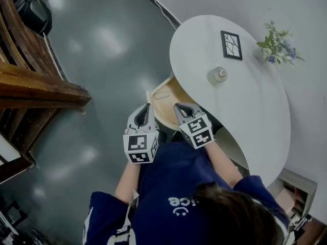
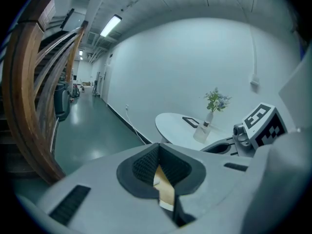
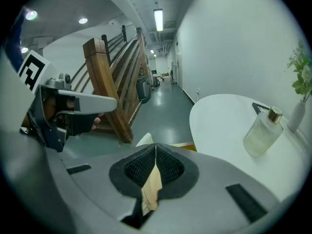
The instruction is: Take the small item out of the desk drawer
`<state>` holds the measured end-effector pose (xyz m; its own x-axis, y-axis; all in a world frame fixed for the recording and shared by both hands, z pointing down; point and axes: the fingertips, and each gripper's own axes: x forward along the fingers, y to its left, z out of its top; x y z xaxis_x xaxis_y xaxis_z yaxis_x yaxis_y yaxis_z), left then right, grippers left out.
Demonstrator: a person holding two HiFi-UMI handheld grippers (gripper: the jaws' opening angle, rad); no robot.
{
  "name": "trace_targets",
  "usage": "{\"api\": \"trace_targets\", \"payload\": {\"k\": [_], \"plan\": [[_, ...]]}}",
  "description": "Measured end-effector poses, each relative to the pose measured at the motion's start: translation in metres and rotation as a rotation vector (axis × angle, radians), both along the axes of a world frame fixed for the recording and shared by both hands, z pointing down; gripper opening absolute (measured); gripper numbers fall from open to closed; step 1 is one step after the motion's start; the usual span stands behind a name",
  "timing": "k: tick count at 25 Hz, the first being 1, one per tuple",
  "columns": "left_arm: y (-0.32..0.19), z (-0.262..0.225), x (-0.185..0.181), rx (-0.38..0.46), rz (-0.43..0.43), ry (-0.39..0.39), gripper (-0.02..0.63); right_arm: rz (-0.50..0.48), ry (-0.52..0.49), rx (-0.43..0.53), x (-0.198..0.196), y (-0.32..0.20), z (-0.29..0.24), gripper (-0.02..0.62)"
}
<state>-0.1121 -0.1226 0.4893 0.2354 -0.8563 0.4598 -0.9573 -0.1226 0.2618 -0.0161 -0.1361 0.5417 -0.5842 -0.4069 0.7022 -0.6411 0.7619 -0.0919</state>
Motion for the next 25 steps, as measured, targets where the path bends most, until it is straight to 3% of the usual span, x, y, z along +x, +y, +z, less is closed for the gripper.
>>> {"api": "trace_targets", "payload": {"k": [10, 25], "plan": [[-0.002, 0.013, -0.013, -0.051, 0.005, 0.002, 0.003, -0.067, 0.059, -0.059, -0.023, -0.008, 0.029, 0.091], [0.01, 0.012, -0.038, -0.126, -0.122, -0.055, 0.003, -0.19, 0.188, -0.166, -0.037, -0.027, 0.097, 0.218]]}}
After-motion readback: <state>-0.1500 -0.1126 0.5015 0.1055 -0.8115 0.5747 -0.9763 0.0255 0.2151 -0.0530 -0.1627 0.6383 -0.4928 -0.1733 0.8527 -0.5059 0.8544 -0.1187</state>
